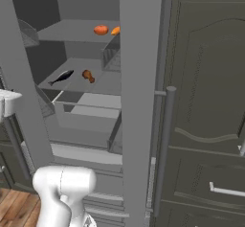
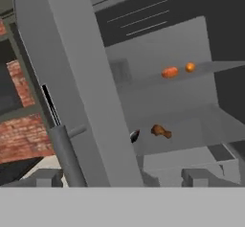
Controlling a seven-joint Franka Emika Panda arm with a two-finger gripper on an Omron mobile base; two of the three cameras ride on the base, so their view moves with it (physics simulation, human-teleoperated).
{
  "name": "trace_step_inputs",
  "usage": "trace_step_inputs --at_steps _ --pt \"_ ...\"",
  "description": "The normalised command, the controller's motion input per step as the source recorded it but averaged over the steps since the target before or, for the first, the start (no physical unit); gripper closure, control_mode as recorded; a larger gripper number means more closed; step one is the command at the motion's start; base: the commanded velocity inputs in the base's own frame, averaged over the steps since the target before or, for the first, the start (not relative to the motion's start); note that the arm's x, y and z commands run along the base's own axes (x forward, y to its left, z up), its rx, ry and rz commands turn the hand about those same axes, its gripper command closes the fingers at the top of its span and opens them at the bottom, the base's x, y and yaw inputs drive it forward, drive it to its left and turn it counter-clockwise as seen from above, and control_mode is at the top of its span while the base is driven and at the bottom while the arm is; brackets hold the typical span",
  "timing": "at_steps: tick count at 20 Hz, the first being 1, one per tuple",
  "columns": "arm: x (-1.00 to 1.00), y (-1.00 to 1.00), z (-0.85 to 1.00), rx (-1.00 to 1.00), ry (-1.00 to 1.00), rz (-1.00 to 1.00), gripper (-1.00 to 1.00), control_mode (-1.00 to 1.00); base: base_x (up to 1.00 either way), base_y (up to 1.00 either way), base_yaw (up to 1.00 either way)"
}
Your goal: Gather the squash and carrot from the fridge and place them on a tray on the dining counter. Then gather the fish and chicken drumstick from the fridge and place them on the other tray.
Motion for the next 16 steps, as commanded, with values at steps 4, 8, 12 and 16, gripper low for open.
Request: trace_step_inputs --at_steps 4,8,12,16 --pt "0.00 -0.17 0.00 0.03 0.00 0.03 -1.00 -1.00 0.00 0.00 0.00" --pt "0.14 -0.33 -0.01 0.07 0.02 0.02 -1.00 -1.00 0.00 0.00 0.00" --pt "0.24 -0.55 0.00 0.21 0.04 0.02 -1.00 -1.00 0.00 0.00 0.00" --pt "0.30 -0.33 -0.01 0.22 0.19 0.00 -1.00 -1.00 0.00 0.00 0.00"
